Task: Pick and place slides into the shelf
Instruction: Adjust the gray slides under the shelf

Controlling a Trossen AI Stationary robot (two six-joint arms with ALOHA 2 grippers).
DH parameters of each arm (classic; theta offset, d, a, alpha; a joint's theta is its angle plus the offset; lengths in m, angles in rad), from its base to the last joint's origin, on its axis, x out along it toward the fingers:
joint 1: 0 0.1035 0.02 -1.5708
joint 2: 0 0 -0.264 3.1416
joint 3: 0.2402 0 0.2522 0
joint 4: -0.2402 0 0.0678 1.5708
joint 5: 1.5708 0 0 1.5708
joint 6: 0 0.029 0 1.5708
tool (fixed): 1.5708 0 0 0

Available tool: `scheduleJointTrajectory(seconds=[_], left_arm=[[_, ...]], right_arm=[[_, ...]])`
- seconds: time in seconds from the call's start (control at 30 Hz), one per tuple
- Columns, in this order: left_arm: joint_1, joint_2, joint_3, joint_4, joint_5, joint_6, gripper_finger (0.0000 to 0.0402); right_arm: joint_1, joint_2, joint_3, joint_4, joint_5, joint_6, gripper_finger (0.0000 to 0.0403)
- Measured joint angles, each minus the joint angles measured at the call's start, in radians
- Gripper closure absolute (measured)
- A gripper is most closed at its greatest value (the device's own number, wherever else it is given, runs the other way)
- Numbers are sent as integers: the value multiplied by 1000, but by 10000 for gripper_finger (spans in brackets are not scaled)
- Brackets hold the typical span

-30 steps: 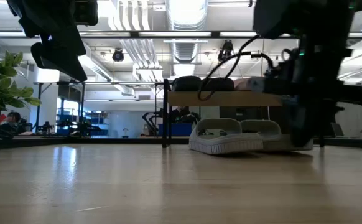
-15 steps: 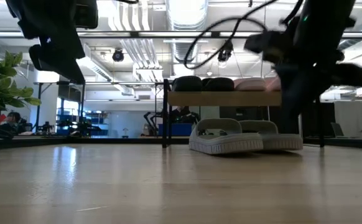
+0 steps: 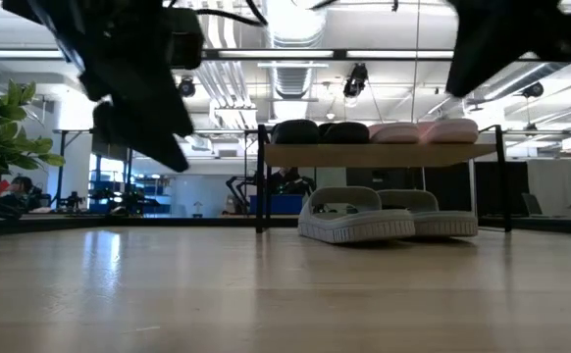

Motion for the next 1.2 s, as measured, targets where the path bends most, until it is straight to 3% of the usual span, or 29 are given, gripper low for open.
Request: scheduleJointTrajectory(seconds=[0.27,0.7,1.2], left_arm=[[50,132,41,23,13,-7,132],[154,258,121,73,-67,170,132],[318,440,290,73,-67,265,132]], right_arm=[[68,1,101,-205,9,109,390],[81,3,87,-207,8,116,390],[91,3,80,-205,11,115,390]])
